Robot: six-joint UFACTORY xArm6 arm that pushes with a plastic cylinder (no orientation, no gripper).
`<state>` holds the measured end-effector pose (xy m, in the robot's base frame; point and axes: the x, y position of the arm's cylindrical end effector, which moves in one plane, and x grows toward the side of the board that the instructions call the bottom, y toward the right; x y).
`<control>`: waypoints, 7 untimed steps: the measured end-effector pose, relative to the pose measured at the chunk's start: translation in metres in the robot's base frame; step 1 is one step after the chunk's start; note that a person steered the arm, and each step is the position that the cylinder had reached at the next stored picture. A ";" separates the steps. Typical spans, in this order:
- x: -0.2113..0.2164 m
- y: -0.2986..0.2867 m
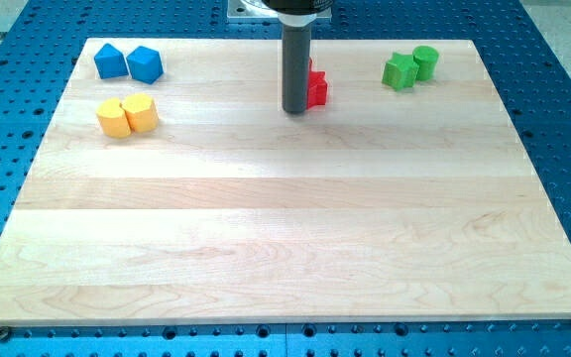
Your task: Push the red blocks to the top right of the board
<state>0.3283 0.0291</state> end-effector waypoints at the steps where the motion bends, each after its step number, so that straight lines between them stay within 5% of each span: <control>1: -0.005 0.034; 3: -0.036 -0.040; 5: -0.062 0.047; 7: -0.047 0.012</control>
<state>0.2811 0.0411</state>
